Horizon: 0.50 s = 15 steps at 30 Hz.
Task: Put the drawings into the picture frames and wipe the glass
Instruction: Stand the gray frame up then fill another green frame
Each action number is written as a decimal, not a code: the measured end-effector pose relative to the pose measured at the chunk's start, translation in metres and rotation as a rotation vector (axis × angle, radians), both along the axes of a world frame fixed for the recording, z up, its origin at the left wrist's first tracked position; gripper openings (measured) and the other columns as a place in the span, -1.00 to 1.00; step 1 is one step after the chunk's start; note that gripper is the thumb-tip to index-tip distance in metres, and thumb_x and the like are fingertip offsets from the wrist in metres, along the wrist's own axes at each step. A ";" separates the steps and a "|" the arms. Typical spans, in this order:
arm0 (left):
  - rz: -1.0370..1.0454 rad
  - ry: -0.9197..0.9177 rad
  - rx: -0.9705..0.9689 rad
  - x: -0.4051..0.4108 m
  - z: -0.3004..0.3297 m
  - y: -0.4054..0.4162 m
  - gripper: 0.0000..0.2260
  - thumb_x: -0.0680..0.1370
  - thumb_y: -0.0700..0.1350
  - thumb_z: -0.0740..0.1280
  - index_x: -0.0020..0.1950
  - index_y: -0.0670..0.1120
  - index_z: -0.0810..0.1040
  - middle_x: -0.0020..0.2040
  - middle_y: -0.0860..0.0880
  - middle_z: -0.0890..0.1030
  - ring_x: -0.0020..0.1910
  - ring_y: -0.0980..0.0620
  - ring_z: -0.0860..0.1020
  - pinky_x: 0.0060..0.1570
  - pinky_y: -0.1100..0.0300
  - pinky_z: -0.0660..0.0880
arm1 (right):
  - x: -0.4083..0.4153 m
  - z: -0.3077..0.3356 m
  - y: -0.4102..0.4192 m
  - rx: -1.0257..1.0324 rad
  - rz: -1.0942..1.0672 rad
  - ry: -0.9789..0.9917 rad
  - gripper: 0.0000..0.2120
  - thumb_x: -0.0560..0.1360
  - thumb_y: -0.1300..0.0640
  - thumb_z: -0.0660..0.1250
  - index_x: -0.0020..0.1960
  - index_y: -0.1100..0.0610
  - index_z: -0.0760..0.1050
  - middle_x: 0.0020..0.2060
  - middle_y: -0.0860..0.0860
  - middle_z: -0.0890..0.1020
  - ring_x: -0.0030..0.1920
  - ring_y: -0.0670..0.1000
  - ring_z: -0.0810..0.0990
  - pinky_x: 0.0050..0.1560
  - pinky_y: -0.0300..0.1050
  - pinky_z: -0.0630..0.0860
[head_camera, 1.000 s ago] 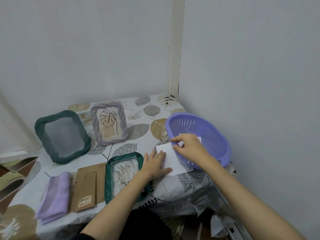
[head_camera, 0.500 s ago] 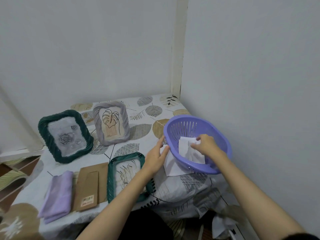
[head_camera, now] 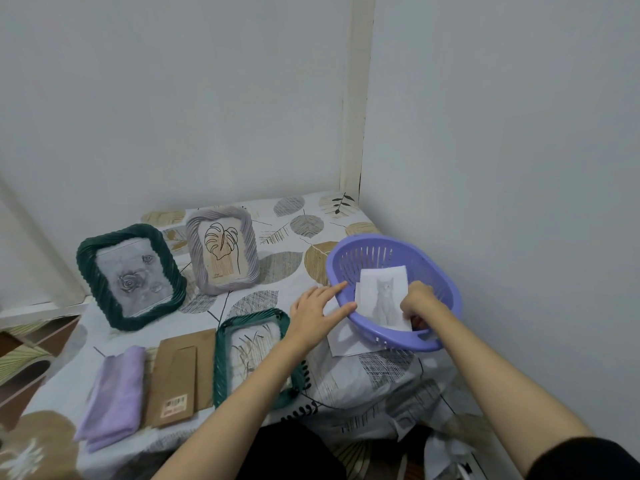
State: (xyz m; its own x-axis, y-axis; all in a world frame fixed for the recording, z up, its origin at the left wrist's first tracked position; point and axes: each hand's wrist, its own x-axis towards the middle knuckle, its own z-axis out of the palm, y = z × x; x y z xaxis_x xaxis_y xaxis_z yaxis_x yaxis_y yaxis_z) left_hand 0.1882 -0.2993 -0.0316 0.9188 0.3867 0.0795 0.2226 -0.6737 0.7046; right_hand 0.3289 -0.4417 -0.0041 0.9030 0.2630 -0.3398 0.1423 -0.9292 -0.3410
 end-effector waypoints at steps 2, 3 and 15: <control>-0.013 0.015 -0.010 0.001 -0.001 0.002 -0.54 0.50 0.21 0.23 0.39 0.23 0.27 0.45 0.08 0.31 0.47 0.01 0.15 0.43 -0.04 0.06 | 0.001 -0.002 -0.003 0.029 0.004 -0.103 -0.81 0.47 0.33 0.19 0.07 0.30 0.44 0.06 0.22 0.52 0.02 0.21 0.56 -0.16 -0.07 0.43; -0.014 0.015 -0.019 0.002 0.000 0.002 -0.53 0.50 0.21 0.23 0.40 0.23 0.27 0.46 0.05 0.30 0.47 -0.01 0.16 0.44 -0.06 0.09 | -0.002 -0.001 -0.005 0.058 0.009 -0.165 -0.84 0.46 0.32 0.17 0.02 0.28 0.44 0.01 0.21 0.52 -0.03 0.21 0.54 -0.15 -0.08 0.42; 0.093 -0.361 -1.178 -0.016 0.055 -0.008 -0.68 0.61 0.07 0.07 0.36 0.10 0.23 0.12 -0.08 0.54 -0.09 0.01 0.56 -0.26 0.19 0.55 | -0.086 0.023 0.027 0.690 0.367 -0.297 -0.82 0.45 -0.01 0.36 0.01 0.00 0.63 0.39 -0.01 0.34 0.42 0.05 0.21 0.38 0.00 0.14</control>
State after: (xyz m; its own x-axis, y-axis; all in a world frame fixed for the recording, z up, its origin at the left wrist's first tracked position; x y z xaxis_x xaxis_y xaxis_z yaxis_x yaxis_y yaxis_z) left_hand 0.1719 -0.3070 0.0234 0.8816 0.4570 -0.1184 -0.0974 0.4215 0.9016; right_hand 0.2425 -0.4144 0.0186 0.7459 0.6199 0.2436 0.5690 -0.4030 -0.7168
